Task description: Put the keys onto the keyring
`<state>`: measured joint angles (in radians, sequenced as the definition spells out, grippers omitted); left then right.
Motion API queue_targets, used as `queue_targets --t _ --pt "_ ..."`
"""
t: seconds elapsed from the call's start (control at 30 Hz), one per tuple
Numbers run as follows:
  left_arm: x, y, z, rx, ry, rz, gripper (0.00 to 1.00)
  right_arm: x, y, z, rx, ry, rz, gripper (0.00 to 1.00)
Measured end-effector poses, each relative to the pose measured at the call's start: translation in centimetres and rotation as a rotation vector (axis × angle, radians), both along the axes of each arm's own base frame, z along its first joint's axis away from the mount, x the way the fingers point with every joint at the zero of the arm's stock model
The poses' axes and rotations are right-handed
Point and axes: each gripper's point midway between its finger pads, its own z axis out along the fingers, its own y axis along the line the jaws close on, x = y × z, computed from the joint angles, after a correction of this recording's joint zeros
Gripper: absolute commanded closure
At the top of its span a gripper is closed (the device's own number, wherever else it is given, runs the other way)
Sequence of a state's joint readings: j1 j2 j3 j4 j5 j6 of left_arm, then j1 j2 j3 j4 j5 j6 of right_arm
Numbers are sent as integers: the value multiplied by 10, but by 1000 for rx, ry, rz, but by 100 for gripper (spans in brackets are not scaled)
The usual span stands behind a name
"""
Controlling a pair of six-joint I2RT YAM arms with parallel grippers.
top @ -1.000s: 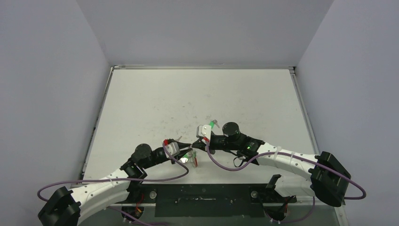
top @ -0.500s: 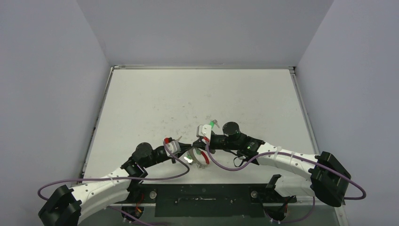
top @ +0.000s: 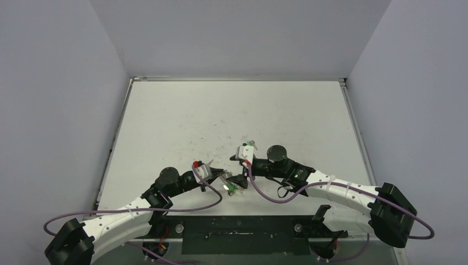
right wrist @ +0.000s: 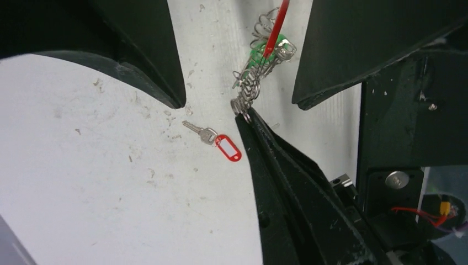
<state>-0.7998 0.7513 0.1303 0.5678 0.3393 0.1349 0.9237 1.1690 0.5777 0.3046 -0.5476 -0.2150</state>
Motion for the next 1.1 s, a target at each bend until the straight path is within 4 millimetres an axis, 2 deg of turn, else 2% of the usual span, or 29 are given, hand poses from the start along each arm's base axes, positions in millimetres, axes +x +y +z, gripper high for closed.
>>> queue_targets --t 0.1,0.23,0.37,0.6,0.67,0.83,0.97,1.1 --pt "0 1 -1 5 4 2 100 6 -4 14 52 0 -35 14" --pt "0 1 -3 10 5 3 100 26 -12 30 117 27 -119 0" --pt "0 1 -2 10 5 3 100 51 -24 30 138 102 -241 0" --pt "-1 3 -2 15 9 8 100 116 -50 27 137 245 -596 0" --pt "-1 5 0 14 6 16 100 133 -60 22 127 285 -691 0" --pt "-1 10 7 9 -4 34 100 171 -80 -8 21 385 -856 3" --pt "-1 13 10 4 -11 46 100 184 -95 -45 -94 424 -884 6" --pt "-1 14 7 11 -4 48 100 189 -103 -75 -230 457 -842 18"
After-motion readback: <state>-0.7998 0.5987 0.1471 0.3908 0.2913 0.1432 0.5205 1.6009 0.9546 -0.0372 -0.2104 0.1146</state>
